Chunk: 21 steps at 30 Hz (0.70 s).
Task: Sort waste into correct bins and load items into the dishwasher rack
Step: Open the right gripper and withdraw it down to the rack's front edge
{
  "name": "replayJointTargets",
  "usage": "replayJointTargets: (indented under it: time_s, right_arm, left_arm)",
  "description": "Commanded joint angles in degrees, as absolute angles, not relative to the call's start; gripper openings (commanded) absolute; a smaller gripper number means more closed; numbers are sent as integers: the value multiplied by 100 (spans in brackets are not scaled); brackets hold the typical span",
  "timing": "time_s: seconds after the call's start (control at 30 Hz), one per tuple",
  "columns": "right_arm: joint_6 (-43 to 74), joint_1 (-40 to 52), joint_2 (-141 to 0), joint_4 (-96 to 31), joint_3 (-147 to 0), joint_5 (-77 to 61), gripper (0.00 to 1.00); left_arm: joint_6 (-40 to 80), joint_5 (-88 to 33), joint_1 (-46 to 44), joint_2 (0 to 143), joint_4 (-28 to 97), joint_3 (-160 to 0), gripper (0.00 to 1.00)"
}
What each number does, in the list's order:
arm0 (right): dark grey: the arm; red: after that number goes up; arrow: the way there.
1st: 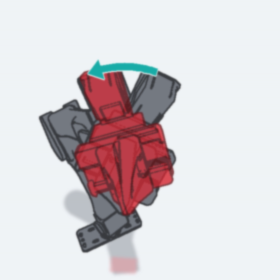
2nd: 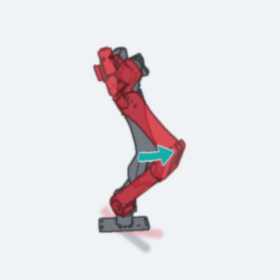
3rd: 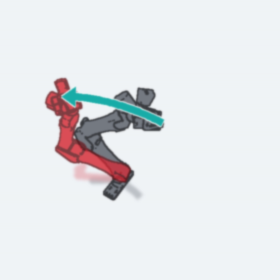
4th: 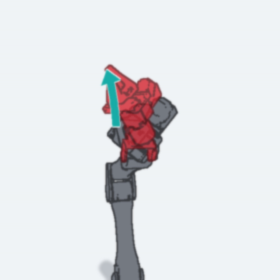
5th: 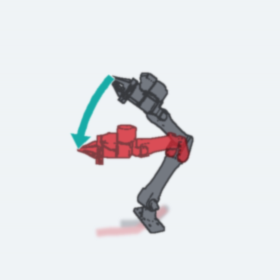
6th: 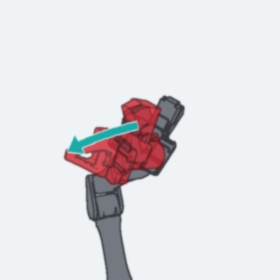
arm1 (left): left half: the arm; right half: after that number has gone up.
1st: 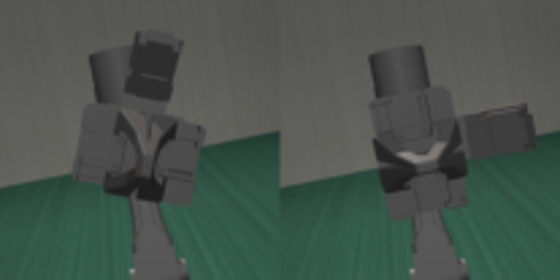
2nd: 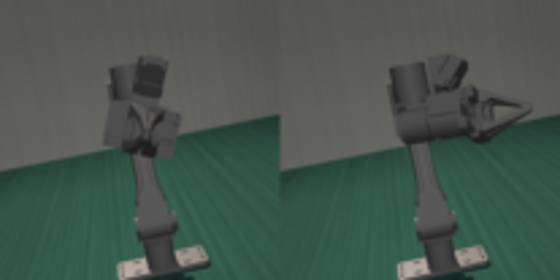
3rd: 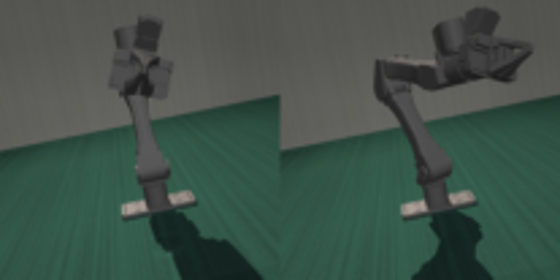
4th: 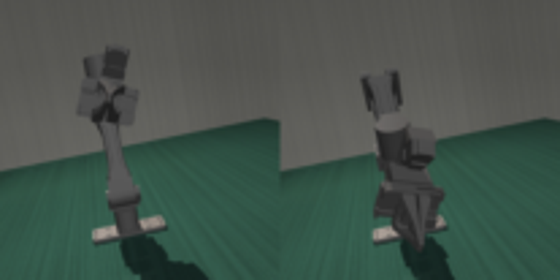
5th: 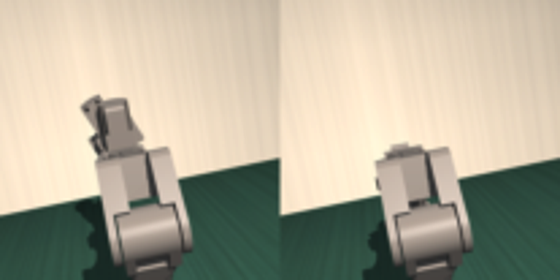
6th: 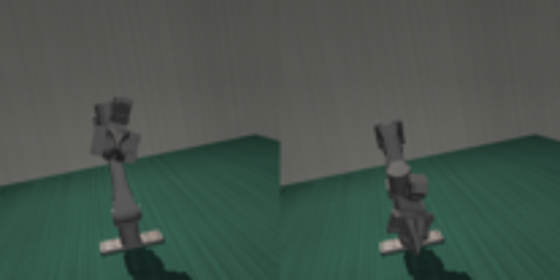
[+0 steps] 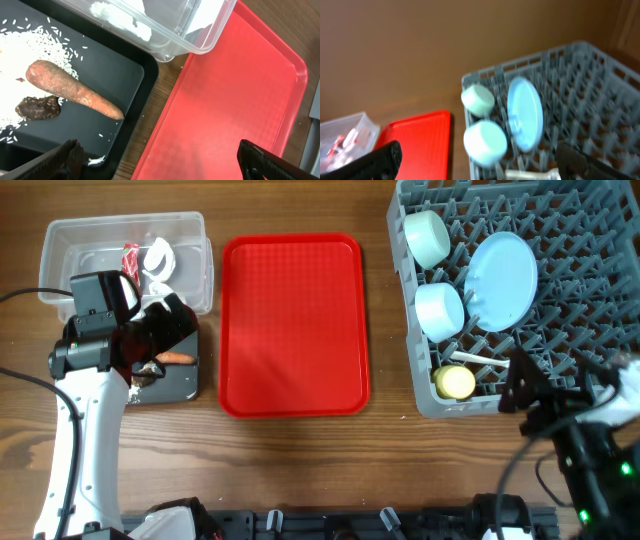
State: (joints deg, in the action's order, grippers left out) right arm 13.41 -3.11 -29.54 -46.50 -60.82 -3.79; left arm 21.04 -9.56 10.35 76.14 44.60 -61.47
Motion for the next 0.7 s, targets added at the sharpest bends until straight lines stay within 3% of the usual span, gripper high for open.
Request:
replayJointTargets:
  time_s: [0.0, 0.3, 0.47, 0.67]
  right_arm:
    - [1109, -316, -2853, -3736, -5033, -405, 100]
    - [1584, 16, -1796, -982, -2198, -548, 100]
    - [2152, 16, -969, -550, -1275, -99, 100]
    - [1811, 19, -152, -447, -622, -47, 100]
  left_arm:
    - [1990, -1024, 1035, 7629, 4442, -6208, 100]
    - [1990, -1024, 1035, 7629, 4442, -6208, 100]
    - [1990, -1024, 1035, 7629, 4442, -6208, 100]
    - [1990, -1024, 1035, 7629, 4442, -6208, 100]
